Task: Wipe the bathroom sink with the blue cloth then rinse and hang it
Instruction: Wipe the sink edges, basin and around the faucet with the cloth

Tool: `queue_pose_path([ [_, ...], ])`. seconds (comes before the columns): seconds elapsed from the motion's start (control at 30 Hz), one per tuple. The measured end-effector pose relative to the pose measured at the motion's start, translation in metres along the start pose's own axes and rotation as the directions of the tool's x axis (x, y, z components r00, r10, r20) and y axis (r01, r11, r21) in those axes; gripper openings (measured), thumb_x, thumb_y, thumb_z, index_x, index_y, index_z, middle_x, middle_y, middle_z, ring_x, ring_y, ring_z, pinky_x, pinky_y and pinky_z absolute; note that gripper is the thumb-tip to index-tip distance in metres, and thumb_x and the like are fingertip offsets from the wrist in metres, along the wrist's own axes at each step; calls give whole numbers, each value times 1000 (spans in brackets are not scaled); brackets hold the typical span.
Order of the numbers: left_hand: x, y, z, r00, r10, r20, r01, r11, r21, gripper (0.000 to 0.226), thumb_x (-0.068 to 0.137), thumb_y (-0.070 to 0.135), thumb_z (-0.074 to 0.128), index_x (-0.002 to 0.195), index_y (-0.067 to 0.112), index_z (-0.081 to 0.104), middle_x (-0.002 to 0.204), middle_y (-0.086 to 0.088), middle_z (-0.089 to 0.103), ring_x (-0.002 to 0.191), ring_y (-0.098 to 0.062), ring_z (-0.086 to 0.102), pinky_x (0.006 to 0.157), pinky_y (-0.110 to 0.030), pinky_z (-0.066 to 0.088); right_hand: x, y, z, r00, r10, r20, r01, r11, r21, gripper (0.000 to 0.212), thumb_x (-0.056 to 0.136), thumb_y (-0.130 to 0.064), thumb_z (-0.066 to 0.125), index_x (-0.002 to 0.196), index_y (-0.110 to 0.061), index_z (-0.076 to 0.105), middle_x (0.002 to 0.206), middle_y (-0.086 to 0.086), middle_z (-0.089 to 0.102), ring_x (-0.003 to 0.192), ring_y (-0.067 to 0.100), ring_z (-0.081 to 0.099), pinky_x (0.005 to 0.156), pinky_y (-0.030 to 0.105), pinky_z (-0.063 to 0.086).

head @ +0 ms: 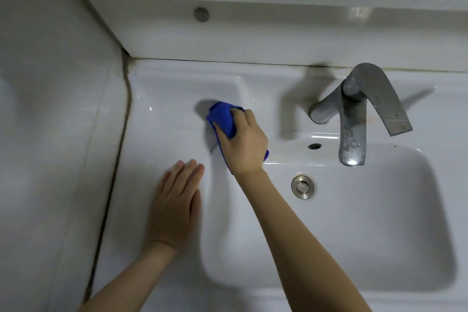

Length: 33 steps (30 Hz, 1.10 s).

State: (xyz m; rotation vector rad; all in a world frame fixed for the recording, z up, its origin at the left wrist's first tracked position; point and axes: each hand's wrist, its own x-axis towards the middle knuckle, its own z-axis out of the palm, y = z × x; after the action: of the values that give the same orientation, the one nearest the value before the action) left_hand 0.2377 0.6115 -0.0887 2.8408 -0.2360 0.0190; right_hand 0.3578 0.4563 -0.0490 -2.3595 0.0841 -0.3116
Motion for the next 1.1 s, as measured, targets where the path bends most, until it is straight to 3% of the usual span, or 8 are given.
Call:
queue_pose_path([
  [0.07,-1,0,0,1000,7,-1,-7,1000,-8,49,100,22,32,147,16,44,153,-6,45,144,-27,36,121,-41,23,-1,11,5,1000,13,6,-13,1000,-26,31,85,-26,76,105,-4,68,96,9,65,69,28,60,51,28,41],
  [0.23,0,0,1,999,12,-37,-14,999,-46,48,99,20,35,145,15,47,152,-5,46,143,-28,38,120,-42,25,10,56,-26,889,410,-203,-414,910,27,28,90,-42,62,96,-14,61,94,-2,60,69,23,59,61,32,46],
  [0.43,-1,1,1,997,20,-68,-23,998,-54,47,98,19,37,143,13,49,150,-7,48,142,-29,39,120,-41,27,50,72,-37,913,356,-200,-398,884,-244,23,92,-30,61,93,-7,58,86,5,56,66,28,50,59,30,31],
  [0.6,1,3,-1,998,16,-62,-20,998,-55,48,98,18,35,144,13,49,151,-7,47,143,-28,38,121,-41,25,35,78,-38,807,458,-373,-531,839,-120,30,92,-37,61,99,-8,63,97,8,65,74,31,64,60,29,38],
  [0.7,0,4,-2,998,12,-65,-15,999,-45,47,98,19,36,143,12,50,150,-8,48,142,-29,40,121,-40,25,18,54,-17,889,383,-250,-374,924,85,25,86,-39,65,93,-16,60,92,-2,61,75,21,59,62,30,43],
  [0.83,-1,2,-1,999,10,-38,-10,1000,-17,48,99,20,35,145,14,46,152,-8,46,144,-28,37,121,-41,25,-27,37,20,1000,13,17,-15,990,137,32,82,-19,75,108,-5,64,99,10,61,84,26,56,68,35,47],
  [0.97,0,1,1,999,17,-43,-18,1000,-21,48,100,21,32,145,14,46,151,-8,47,143,-28,37,120,-42,27,-50,48,32,997,56,45,-65,969,239,28,83,-13,70,109,-8,60,102,7,57,85,23,55,69,36,50],
  [1.1,0,-2,3,998,27,-59,-29,999,-28,48,99,20,33,144,13,48,149,-9,49,142,-28,39,119,-44,29,-74,82,17,942,234,239,-255,965,62,22,89,-27,64,108,-16,58,106,-3,57,82,20,57,66,33,47],
])
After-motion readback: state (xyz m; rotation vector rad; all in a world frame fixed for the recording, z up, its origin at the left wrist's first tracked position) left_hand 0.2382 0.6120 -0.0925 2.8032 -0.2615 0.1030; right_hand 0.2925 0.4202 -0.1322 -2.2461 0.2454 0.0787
